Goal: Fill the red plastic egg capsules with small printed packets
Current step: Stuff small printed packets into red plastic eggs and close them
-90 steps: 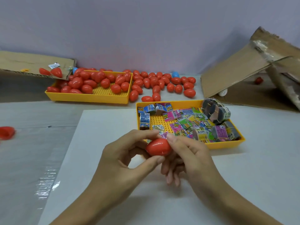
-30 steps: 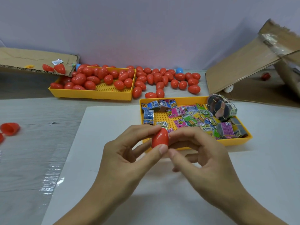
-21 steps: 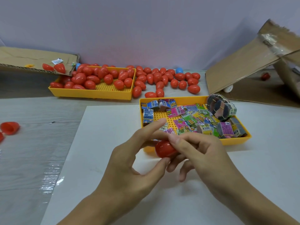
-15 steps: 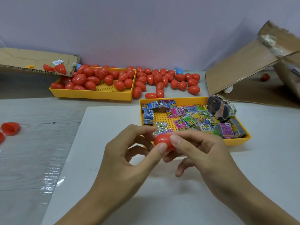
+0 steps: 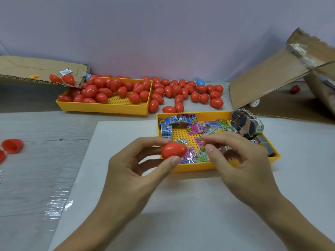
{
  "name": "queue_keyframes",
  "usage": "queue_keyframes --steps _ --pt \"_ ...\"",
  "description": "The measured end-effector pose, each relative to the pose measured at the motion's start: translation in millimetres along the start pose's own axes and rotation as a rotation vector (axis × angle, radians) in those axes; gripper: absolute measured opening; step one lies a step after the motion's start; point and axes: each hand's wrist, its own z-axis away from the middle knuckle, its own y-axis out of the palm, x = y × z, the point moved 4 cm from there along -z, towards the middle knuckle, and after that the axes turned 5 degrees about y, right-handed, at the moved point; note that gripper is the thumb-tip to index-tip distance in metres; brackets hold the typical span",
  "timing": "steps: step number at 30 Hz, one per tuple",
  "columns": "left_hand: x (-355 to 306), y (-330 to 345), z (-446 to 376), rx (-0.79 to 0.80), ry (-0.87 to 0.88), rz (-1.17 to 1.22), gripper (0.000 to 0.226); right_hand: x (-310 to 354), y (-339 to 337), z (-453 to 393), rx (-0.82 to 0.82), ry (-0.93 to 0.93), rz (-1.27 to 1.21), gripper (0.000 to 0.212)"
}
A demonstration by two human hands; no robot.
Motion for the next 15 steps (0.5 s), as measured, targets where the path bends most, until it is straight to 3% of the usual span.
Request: queue_keyframes --steps 2,5,7,10,15 --pt "-1 -5 -3 -0.05 0.026 -0.001 0.028 -5 0 -12 0.0 -0.008 0.219 0.019" --pt "1 -11 -6 -0.116 0.042 -0.019 0.027 -16 15 -25 0.289 0.226 0.4 0.037" --pt "2 -12 -6 -0.127 0.04 -0.04 0.029 -19 21 -28 0.356 0.316 0.501 0.044" --pt "2 -9 -4 -0.105 0.038 -0.048 0.03 -14 22 -31 0.256 0.333 0.476 0.018" --pt "4 -5 -1 -0.065 0.028 -0.021 0.024 -15 12 -25 0.096 0.212 0.208 0.015"
